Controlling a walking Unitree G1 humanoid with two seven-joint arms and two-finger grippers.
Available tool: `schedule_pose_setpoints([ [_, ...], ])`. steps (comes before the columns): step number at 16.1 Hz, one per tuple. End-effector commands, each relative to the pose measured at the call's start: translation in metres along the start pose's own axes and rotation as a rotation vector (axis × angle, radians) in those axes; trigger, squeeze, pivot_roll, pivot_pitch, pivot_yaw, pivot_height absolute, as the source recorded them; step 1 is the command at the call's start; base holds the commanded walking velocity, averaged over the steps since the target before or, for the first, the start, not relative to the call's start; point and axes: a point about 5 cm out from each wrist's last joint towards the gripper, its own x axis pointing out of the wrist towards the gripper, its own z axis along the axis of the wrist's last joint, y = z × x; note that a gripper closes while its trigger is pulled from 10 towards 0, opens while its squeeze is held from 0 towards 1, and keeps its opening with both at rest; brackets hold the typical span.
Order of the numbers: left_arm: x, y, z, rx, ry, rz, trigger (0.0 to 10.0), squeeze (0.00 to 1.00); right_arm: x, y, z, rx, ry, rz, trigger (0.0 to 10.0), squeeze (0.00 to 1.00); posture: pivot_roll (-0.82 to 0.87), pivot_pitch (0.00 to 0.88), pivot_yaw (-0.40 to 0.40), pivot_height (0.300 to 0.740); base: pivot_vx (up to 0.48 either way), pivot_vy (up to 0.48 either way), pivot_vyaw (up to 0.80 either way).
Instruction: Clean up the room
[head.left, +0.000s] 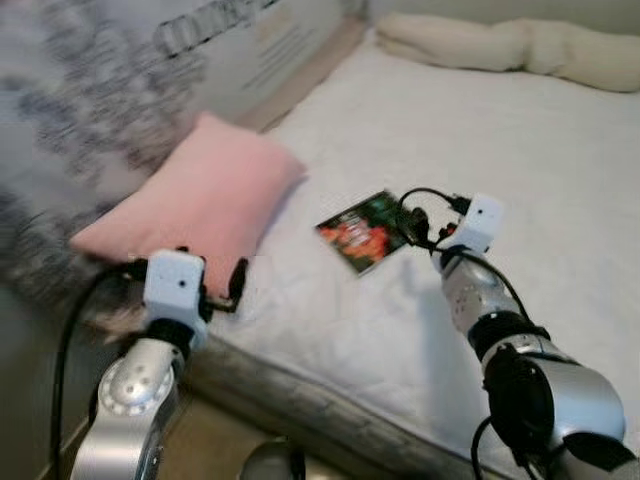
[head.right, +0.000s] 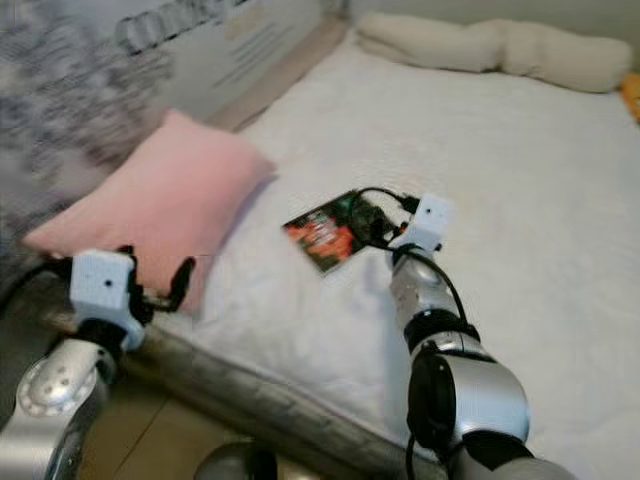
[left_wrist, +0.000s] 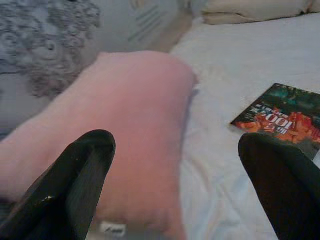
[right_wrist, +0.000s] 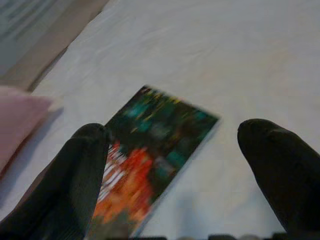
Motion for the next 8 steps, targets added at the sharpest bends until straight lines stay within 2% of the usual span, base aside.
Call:
schedule_pose_setpoints([
  [1, 0.0, -0.001, 0.005, 0.008, -0.013, -0.004, 10.0, 0.0, 0.001, 0.0, 0.004, -0.01, -0.006, 0.003, 10.0, 0.0, 0.33, 0.123, 0.03, 0.74, 0.0, 0.0, 0.0],
  [3, -0.002, 0.001, 0.005, 0.014, -0.011, 0.006, 10.0, 0.0, 0.001, 0.002, 0.002, -0.021, -0.003, 0.005, 10.0, 0.0, 0.34, 0.125, 0.031, 0.74, 0.0, 0.0, 0.0],
  [5, -0.015, -0.005, 0.01, 0.065, -0.01, -0.052, 10.0, 0.0, 0.0, 0.01, -0.005, -0.018, 0.006, 0.004, 10.0, 0.0, 0.37, 0.131, 0.032, 0.74, 0.45, 0.0, 0.0],
  [8, -0.012, -0.017, 0.014, 0.127, -0.015, -0.154, 10.0, 0.0, 0.0, 0.007, -0.002, -0.012, -0.011, -0.008, 10.0, 0.0, 0.35, 0.124, 0.041, 0.74, 0.48, 0.0, 0.0],
])
